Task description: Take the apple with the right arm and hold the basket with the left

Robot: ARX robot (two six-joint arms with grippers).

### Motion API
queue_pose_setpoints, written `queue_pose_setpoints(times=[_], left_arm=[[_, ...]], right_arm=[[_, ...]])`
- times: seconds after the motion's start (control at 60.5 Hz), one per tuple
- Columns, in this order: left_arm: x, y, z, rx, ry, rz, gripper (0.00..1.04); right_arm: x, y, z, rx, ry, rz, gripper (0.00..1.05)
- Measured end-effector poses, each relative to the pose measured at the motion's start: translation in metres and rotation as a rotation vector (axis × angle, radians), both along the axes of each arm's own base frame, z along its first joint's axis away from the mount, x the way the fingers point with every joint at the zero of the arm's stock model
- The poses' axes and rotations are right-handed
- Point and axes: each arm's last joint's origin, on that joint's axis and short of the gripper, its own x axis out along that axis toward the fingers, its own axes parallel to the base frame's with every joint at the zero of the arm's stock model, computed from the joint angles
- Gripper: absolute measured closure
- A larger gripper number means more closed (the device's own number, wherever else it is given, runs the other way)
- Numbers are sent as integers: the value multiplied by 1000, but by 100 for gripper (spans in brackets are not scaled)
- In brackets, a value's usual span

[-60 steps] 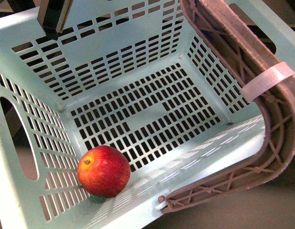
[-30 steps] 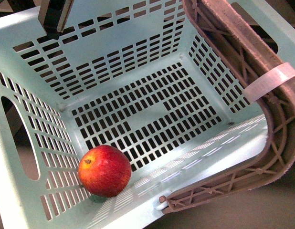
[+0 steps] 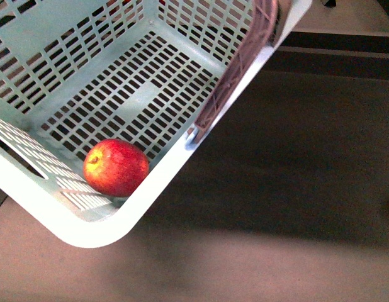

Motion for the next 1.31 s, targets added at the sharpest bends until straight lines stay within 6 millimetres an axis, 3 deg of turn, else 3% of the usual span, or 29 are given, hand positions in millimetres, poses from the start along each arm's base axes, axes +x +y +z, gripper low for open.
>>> queue_pose_setpoints(times=[0.215, 0.413, 0.595, 0.81, 1.008, 1.124, 1.306], left_arm=[[35, 45, -20, -104, 70, 145, 98], [71, 74, -40, -154, 158, 275, 98], [87, 99, -56, -186, 237, 334, 98], [83, 118, -71, -200, 289, 378, 98], [59, 122, -102, -205, 402, 430, 98], [40, 119, -100, -228, 413, 445, 98], [26, 116, -103, -241, 437, 452, 98]], right_arm=[[0, 0, 0, 0, 0, 0, 9], [0, 0, 0, 0, 0, 0, 9], [0, 0, 0, 0, 0, -1, 9], [0, 0, 0, 0, 0, 0, 9], [0, 0, 0, 0, 0, 0, 9], [0, 0, 0, 0, 0, 0, 9], [0, 0, 0, 0, 0, 0, 9]])
